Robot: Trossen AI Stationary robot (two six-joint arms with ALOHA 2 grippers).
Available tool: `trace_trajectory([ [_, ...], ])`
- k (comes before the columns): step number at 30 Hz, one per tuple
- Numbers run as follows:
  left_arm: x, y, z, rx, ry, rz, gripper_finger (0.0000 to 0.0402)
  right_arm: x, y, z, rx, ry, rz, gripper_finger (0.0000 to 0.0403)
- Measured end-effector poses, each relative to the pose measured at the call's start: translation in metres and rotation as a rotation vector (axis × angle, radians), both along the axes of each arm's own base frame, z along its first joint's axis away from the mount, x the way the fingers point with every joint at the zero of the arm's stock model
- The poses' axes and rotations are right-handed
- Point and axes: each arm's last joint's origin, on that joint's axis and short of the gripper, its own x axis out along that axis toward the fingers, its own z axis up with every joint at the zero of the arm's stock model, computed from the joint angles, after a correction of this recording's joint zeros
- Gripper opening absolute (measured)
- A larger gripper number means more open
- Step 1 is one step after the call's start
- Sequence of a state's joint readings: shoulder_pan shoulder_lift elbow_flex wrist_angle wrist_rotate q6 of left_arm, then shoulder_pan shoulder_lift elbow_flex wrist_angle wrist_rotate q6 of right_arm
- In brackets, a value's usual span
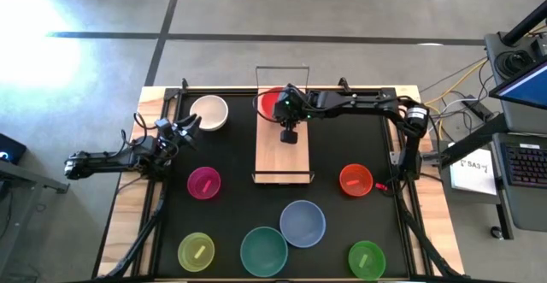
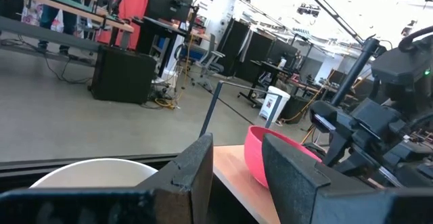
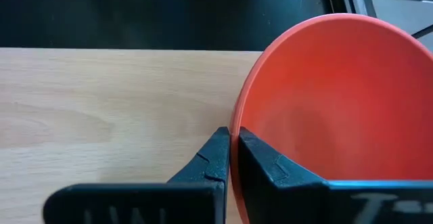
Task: Place and stack bowls onto a shelf
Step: Put the large orange bowl on the shelf, then stack the large white bowl on top of the large orange bowl on the shelf
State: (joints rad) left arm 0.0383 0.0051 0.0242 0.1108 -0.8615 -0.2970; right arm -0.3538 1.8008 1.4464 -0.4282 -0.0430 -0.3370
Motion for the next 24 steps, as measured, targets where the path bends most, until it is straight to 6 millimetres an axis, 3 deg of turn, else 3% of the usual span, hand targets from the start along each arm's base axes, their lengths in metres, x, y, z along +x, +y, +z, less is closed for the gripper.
trace_trajectory([
  [12, 0.000, 0.000, 0.000, 0.000, 0.000, 0.000, 0.0111, -0.001, -0.001, 0.002, -0.031, 0.022, -0.026, 0.0122],
  [24, 0.000, 0.000, 0.000, 0.000, 0.000, 0.000, 0.0111, -0.014, 0.010, 0.044, 0.024, 0.010, -0.065, 0.0170],
])
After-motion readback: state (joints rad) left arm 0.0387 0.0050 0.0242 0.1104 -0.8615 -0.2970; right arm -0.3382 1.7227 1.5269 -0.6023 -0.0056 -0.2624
